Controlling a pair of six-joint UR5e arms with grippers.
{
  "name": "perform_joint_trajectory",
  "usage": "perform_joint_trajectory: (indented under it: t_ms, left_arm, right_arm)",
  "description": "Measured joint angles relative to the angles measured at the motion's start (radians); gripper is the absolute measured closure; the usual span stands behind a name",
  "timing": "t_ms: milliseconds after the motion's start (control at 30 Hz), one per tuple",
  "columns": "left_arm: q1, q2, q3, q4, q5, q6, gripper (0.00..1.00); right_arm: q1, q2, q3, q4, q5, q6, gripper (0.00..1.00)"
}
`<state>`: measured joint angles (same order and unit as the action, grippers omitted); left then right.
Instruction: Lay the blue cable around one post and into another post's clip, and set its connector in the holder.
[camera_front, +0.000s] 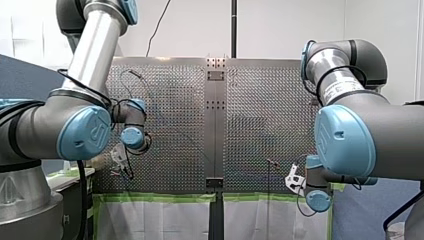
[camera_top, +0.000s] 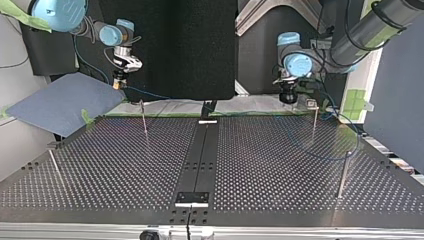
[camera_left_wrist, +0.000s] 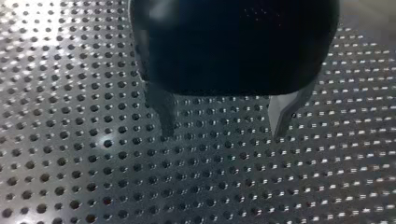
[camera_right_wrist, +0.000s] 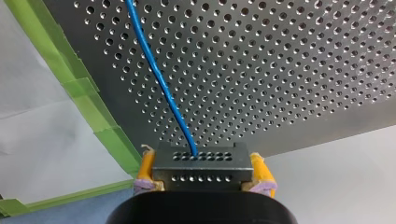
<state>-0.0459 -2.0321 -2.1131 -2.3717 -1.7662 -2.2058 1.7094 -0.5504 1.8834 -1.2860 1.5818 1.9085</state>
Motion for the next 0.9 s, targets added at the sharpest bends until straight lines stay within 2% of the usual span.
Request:
perform_joint_trajectory:
  t_ms: [200, 467, 600, 900]
  left_arm:
    - [-0.06, 0.008, -0.011, -0.06, -0.059, 0.016, 0.0]
    - [-0.128, 0.064, -0.061, -0.114, -0.118, 0.036, 0.0]
    - [-0.164, 0.099, -0.092, -0.148, -0.101, 0.034, 0.0]
    - [-0.242, 0.177, -0.157, -0.225, -0.027, -0.002, 0.0]
  right_arm:
    - [0.005, 0.001, -0.012, 0.016, 0.001, -0.001, 1.0]
    - [0.007, 0.0, -0.024, 0.041, 0.004, -0.001, 1.0]
    - [0.008, 0.0, -0.025, 0.043, 0.004, -0.003, 1.0]
    - [0.017, 0.0, -0.025, 0.043, 0.005, -0.004, 1.0]
